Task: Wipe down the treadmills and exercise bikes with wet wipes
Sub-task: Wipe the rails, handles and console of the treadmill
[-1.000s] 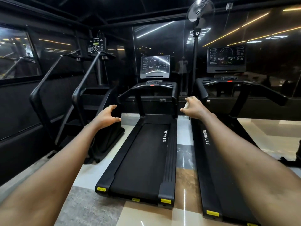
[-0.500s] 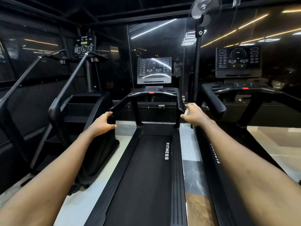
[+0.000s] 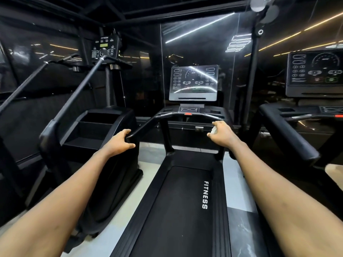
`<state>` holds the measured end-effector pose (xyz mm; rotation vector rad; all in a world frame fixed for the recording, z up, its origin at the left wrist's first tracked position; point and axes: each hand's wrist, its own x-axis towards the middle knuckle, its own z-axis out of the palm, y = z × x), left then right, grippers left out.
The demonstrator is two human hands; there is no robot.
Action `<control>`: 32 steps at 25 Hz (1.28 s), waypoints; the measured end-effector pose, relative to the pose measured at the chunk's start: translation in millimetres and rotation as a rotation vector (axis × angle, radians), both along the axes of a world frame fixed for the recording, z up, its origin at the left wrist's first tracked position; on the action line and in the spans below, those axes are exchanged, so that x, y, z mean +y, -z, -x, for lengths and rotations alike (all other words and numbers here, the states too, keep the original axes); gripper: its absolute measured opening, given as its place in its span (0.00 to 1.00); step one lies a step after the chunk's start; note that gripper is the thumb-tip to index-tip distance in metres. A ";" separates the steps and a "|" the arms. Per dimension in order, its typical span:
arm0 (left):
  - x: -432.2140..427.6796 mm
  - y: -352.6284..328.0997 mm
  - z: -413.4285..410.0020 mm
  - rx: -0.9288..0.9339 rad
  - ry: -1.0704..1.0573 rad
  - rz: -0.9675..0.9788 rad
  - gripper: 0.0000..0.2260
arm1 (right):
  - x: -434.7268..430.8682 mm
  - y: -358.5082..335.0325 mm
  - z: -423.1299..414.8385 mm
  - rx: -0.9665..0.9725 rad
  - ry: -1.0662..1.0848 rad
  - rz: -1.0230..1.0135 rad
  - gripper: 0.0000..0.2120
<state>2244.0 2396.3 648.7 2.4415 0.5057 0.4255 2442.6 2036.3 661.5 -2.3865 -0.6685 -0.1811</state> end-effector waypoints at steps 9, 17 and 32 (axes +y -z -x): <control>161.9 -7.0 -153.0 0.046 -0.054 0.013 0.36 | 155.8 -25.9 -192.6 -0.017 -0.042 0.021 0.29; 266.9 -139.4 -241.0 0.104 -0.106 0.022 0.35 | 275.4 -148.8 -286.7 0.073 -0.130 0.109 0.30; 380.8 -93.8 -379.5 0.174 -0.288 0.153 0.35 | 478.8 -122.8 -475.6 0.103 -0.349 0.213 0.30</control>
